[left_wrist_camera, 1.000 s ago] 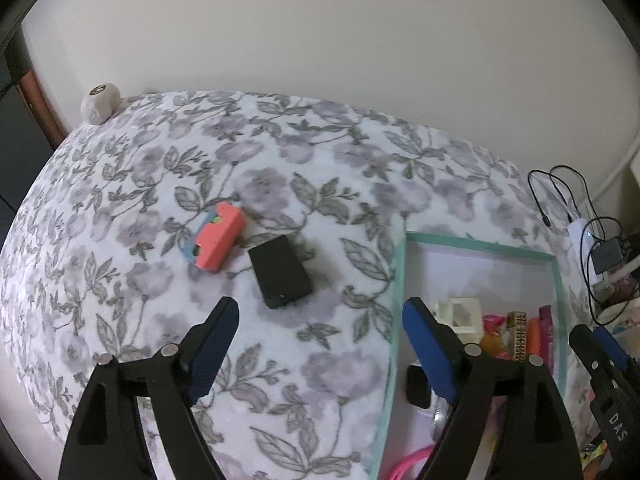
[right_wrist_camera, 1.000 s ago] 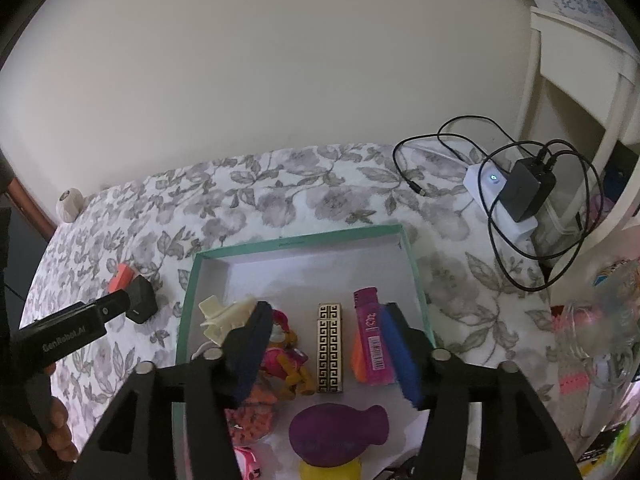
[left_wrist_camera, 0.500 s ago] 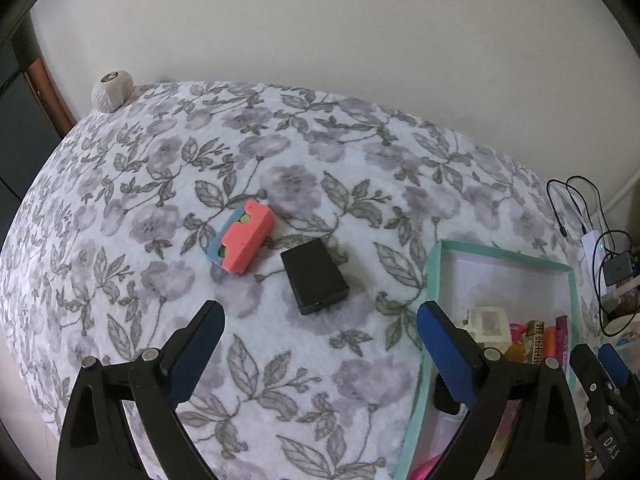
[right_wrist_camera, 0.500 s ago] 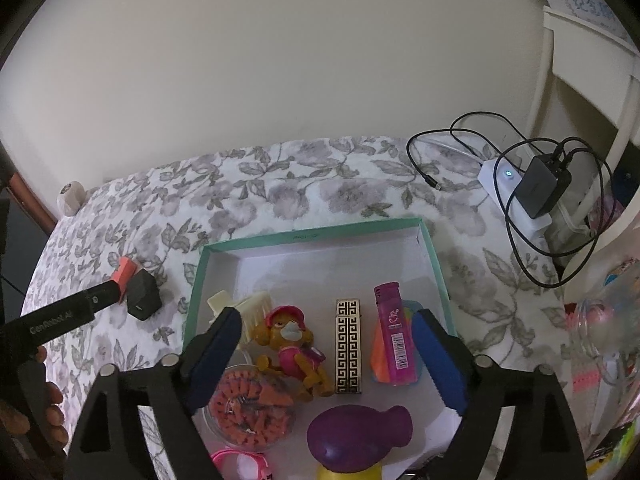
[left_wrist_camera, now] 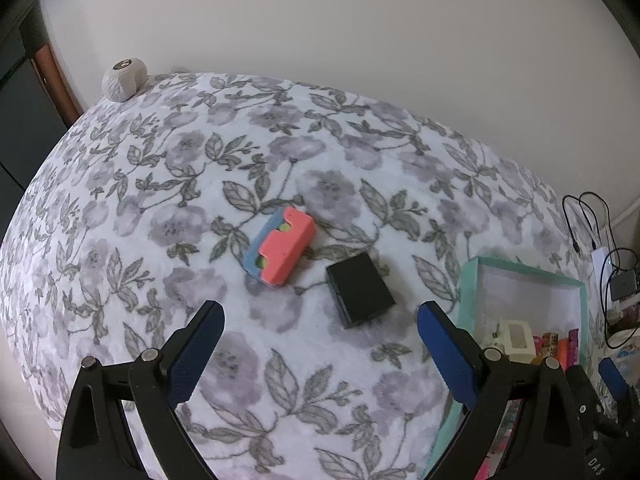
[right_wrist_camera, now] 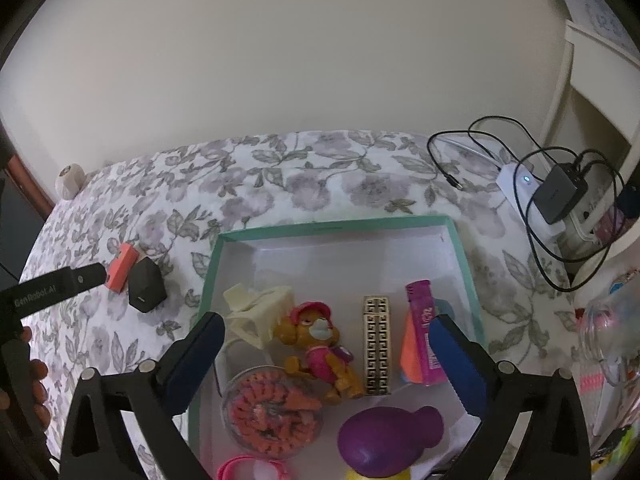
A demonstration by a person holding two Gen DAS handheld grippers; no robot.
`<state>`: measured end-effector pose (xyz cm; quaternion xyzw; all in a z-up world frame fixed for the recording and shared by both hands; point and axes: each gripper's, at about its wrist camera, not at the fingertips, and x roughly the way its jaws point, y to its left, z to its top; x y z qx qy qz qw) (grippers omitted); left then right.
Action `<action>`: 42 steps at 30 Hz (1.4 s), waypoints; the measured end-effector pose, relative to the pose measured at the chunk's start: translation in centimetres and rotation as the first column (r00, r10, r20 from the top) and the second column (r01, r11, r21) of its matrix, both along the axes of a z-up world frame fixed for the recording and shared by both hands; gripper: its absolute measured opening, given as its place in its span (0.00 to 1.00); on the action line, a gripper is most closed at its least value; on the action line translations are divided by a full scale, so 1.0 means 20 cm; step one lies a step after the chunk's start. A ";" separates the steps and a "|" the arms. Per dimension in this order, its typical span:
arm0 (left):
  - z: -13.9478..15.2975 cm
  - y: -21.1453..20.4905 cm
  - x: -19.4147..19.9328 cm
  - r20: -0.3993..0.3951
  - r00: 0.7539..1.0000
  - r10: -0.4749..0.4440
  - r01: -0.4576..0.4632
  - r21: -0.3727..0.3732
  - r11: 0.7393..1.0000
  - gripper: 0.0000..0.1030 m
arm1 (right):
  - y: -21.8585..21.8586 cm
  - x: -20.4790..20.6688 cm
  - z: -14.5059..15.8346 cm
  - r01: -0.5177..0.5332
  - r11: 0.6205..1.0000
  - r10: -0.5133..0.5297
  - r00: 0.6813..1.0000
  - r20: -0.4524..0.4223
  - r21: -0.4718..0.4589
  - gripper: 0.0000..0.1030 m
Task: Organize rigid objects
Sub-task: 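Move both open tools back toward the orange-blue block and black box, then grasp the orange-blue fidget block with the left tool while the right tool grasps the black box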
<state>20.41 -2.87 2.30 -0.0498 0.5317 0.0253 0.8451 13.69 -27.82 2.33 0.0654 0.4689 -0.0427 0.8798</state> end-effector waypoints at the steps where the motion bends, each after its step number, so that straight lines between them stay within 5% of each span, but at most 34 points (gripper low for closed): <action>1: 0.00 0.02 0.01 0.002 1.000 0.003 -0.003 -0.001 1.000 0.94 | 0.02 0.01 0.00 -0.005 1.000 0.005 1.000 0.001 -0.004 1.00; 17: -0.17 0.23 0.12 -0.033 0.999 0.024 -0.027 -0.069 0.997 0.95 | 0.34 0.13 -0.05 -0.096 0.994 0.096 0.995 0.003 -0.045 1.00; 31: -0.27 0.51 0.17 -0.076 0.987 0.144 -0.153 -0.122 0.981 0.95 | 0.64 0.23 -0.14 -0.195 0.979 0.194 0.981 -0.010 -0.056 1.00; 42: -0.30 0.52 0.19 -0.053 0.990 0.130 -0.137 -0.155 0.978 0.95 | 0.86 0.31 -0.19 -0.282 0.956 0.282 0.959 -0.014 -0.086 1.00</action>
